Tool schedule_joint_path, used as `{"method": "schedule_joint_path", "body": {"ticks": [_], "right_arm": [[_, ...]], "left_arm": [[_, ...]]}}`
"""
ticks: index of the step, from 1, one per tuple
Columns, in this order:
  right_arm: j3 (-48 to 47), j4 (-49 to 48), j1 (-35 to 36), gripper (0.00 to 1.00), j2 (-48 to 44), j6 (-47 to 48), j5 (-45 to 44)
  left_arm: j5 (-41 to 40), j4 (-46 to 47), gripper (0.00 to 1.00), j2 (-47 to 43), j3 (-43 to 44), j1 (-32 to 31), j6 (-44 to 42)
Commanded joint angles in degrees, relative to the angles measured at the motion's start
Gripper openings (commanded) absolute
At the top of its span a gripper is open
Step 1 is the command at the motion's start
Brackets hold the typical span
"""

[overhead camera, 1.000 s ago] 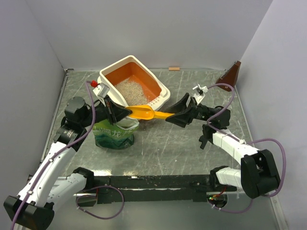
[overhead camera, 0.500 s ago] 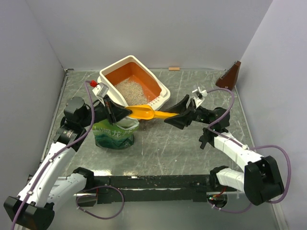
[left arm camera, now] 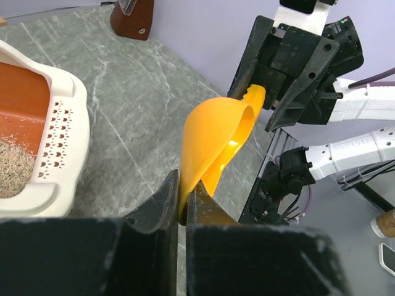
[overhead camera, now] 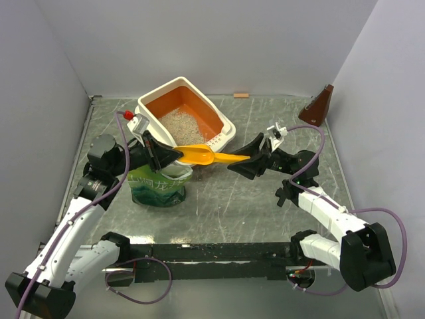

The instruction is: Fill the litter box with clean litter

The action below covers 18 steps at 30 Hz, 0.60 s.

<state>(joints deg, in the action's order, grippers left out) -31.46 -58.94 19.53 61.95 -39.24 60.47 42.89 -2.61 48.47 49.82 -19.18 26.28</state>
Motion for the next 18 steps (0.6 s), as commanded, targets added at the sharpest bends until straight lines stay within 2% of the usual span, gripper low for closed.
{"method": "schedule_joint_path", "body": {"ticks": [1, 18], "right_arm": [[0.52, -1.44, 0.42, 0.58, -1.13, 1.98, -1.93], [1.32, -6.10, 0.42, 0.54, -1.92, -0.22, -2.64]], "left_arm": [[1.75, 4.46, 0.01, -1.36, 0.63, 0.37, 1.40], [1.76, 4.72, 0.01, -1.09, -0.78, 0.37, 1.49]]}}
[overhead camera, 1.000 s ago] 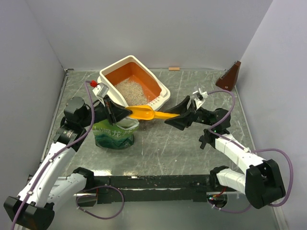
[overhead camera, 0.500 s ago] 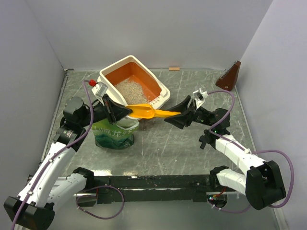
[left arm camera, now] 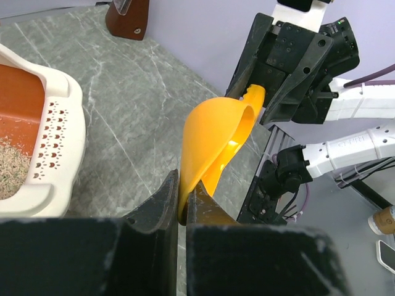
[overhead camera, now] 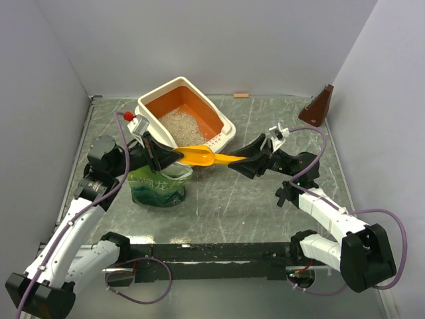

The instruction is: Fill the litter box with clean litter

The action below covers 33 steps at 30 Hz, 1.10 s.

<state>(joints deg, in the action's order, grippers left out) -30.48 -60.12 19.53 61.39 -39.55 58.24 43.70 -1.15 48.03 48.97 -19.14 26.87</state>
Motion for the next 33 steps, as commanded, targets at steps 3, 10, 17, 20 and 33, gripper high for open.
{"method": "schedule_joint_path", "body": {"ticks": [3, 10, 17, 20, 33], "right_arm": [[0.25, -5.62, 0.42, 0.52, -1.27, -0.26, -0.32], [0.33, -9.40, 0.42, 0.40, 0.31, -2.72, 0.74], [-0.11, -13.61, 0.42, 0.30, 2.51, -6.32, 2.23], [-0.02, -14.94, 0.42, 0.15, 3.21, -7.29, 2.58], [-14.22, 29.72, 0.42, 0.00, -3.46, 9.37, -0.22]], "left_arm": [[1.03, 3.26, 0.01, -0.74, 0.16, 0.33, 0.81], [0.86, 3.61, 0.01, -0.57, 0.16, 0.33, 0.99], [0.94, 4.92, 0.01, -0.22, 0.16, 0.33, 1.78], [1.21, 5.54, 0.01, 0.04, 0.16, 0.33, 2.31], [-6.07, -11.85, 0.59, -0.30, 9.21, -0.02, -9.03]]}}
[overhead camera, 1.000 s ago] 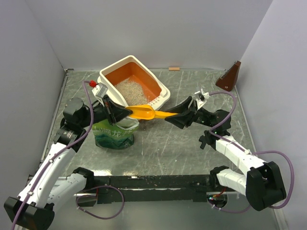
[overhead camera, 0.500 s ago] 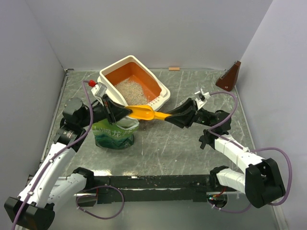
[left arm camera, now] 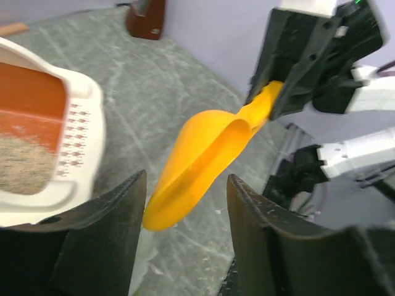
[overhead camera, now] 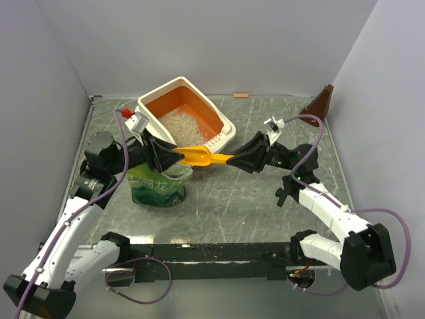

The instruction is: Fill the litter box with clean litter

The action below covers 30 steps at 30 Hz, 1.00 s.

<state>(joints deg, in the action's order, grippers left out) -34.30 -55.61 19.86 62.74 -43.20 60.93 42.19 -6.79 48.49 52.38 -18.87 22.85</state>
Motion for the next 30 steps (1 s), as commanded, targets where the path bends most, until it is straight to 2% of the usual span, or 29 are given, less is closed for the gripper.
{"method": "schedule_joint_path", "body": {"ticks": [1, 6, 9, 13, 16, 19, 24, 30], "right_arm": [[-12.52, 31.56, 0.09, 0.00, -5.52, 15.40, -4.05], [-24.12, 57.24, 0.01, 0.00, -5.53, 24.55, -9.15], [-27.65, 65.00, 0.01, 0.00, -5.26, 26.85, -11.35], [-27.84, 68.00, 0.09, 0.00, -5.96, 27.29, -12.76], [-27.92, 69.75, 0.53, 0.00, -5.88, 28.25, -12.41], [-28.45, 71.96, 1.15, 0.00, -5.44, 29.66, -12.41], [-28.80, 73.81, 2.29, 0.00, -6.66, 31.25, -12.50], [-27.66, 73.54, 3.08, 0.00, -8.86, 31.60, -11.27]], "left_arm": [[-7.88, -7.70, 0.60, -1.20, 6.41, -0.29, -5.62], [-20.38, -19.91, 0.61, -0.42, 13.26, -0.29, -10.62], [-27.40, -26.50, 0.61, 0.46, 17.74, -1.86, -14.84], [-36.29, -32.58, 0.65, -0.41, 20.83, -4.85, -20.55], [-37.36, -34.95, 0.68, -3.74, 20.83, -6.26, -26.00], [-36.48, -36.98, 0.70, -7.52, 18.73, -8.10, -31.18], [-40.95, -35.23, 0.73, -13.94, 11.88, -10.66, -38.13], [-45.79, -34.87, 0.75, -13.43, 7.65, -13.55, -42.53]]}}
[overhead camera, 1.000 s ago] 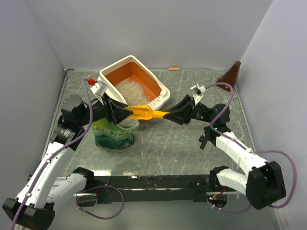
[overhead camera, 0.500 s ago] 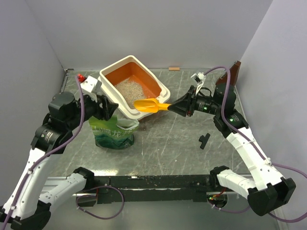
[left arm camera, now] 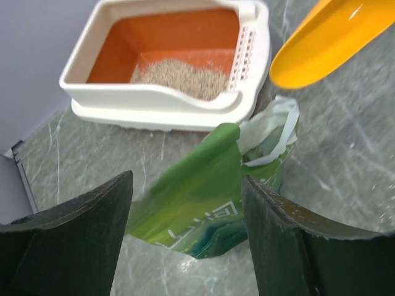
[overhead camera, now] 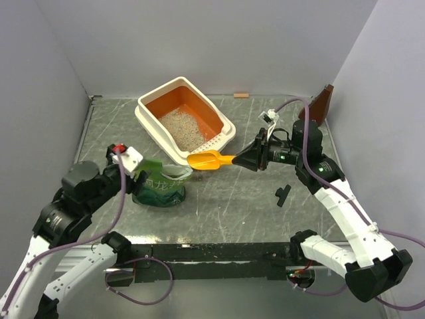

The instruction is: Fill the litter box with clean litter

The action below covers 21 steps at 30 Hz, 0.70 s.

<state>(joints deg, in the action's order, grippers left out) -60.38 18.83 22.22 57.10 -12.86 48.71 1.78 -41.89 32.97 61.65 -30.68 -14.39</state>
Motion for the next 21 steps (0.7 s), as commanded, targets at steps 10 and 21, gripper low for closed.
{"method": "schedule_joint_path", "body": {"ticks": [10, 21], "right_arm": [[0.70, -0.37, 0.72, 0.00, -5.77, 2.05, 2.53], [-2.81, 4.63, 2.74, 0.00, -2.70, 2.93, 2.19]], "left_arm": [[-8.90, -1.96, 0.76, 8.51, -1.00, -4.48, -8.90], [-8.29, -6.10, 0.12, 10.54, -2.32, -5.27, -7.93]]}}
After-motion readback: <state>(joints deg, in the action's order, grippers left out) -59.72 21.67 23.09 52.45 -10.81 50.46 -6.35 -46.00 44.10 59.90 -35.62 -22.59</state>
